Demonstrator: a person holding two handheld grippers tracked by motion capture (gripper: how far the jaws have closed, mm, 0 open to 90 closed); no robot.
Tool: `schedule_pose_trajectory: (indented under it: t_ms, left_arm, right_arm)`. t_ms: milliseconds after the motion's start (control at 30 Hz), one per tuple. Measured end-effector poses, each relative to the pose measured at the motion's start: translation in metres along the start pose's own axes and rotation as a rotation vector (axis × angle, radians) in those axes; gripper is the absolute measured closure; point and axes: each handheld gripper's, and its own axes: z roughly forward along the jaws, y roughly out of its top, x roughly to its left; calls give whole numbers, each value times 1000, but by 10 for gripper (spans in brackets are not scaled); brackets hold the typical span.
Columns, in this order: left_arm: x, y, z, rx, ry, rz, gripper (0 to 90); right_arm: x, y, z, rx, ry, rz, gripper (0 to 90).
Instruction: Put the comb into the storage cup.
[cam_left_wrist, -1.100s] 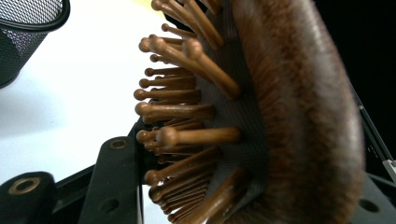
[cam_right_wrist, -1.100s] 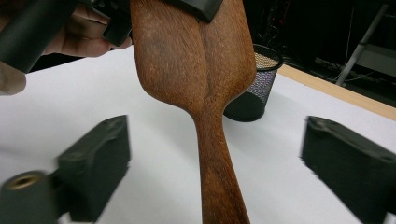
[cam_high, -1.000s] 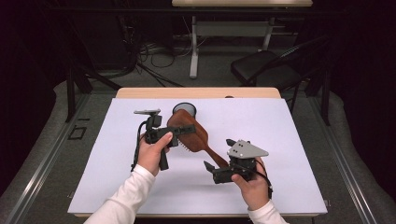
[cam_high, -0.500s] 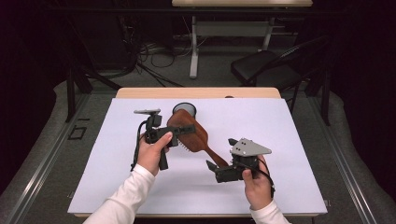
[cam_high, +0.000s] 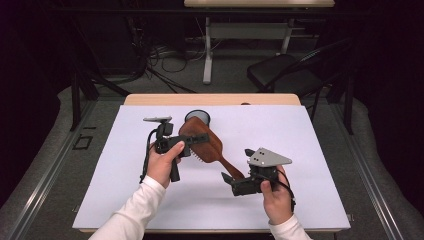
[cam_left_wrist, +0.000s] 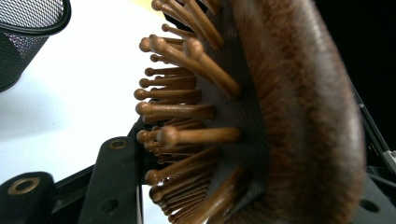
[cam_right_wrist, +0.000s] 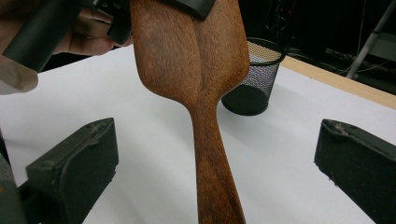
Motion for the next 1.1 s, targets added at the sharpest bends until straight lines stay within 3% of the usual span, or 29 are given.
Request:
schedule_pose_trajectory:
  t_ms: [700,1100]
  left_arm:
    - [2,3,-2,-28,-5,43,502]
    - [7,7,-4,-50,25,48,502]
  right_arm:
    - [-7,-3,-1,9,-12,22,0]
    - [-11,-4,-3,8,-21,35,0]
